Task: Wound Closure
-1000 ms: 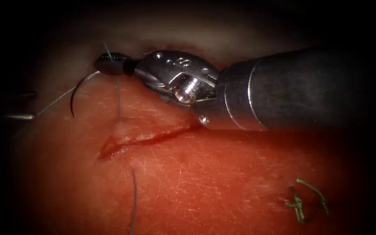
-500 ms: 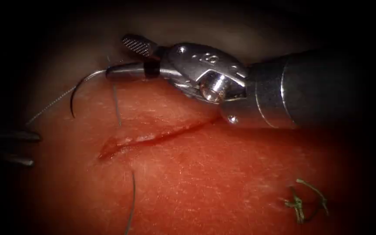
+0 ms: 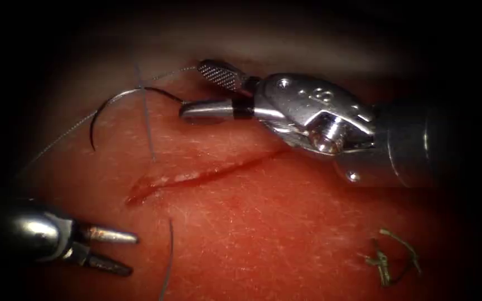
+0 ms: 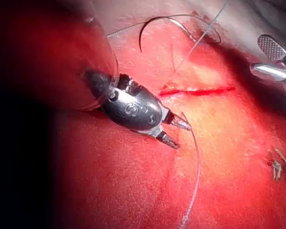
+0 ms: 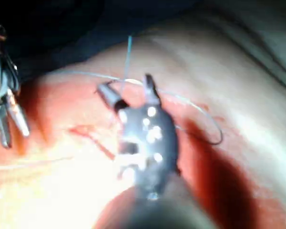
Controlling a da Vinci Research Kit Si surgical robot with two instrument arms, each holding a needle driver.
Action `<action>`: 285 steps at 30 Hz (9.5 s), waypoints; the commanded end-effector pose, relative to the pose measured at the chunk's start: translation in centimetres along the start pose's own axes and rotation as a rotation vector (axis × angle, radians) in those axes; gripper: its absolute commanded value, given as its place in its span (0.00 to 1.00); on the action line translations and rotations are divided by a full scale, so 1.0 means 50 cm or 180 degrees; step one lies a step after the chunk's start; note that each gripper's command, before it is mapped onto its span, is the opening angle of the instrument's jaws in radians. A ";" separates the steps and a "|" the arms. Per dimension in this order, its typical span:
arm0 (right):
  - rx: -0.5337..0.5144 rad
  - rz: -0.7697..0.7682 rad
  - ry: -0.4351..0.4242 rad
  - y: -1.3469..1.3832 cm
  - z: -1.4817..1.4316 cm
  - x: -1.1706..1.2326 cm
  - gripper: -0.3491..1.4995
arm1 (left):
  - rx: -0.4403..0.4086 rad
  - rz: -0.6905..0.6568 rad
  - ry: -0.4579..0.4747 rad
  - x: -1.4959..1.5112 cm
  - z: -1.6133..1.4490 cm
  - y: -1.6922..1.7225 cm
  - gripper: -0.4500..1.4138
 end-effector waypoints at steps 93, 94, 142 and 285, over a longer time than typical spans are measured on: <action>0.1742 -0.0949 -0.0778 -0.0162 -0.0021 -0.0168 0.73 | 0.0390 0.0109 0.0544 0.0098 0.0038 -0.0042 0.05; 0.1741 -0.0934 -0.0793 -0.0163 -0.0022 -0.0168 0.73 | 0.0388 0.0109 0.0544 0.0097 0.0038 -0.0042 0.05; 0.1497 -0.0519 -0.0820 -0.0149 -0.0003 -0.0157 0.00 | 0.0447 -0.0427 0.0694 0.0124 0.0024 -0.0073 0.59; 0.0663 -0.2186 -0.1289 -0.0096 -0.0114 -0.0028 0.00 | 0.0625 -0.0690 0.1064 0.0120 0.0007 -0.0128 0.61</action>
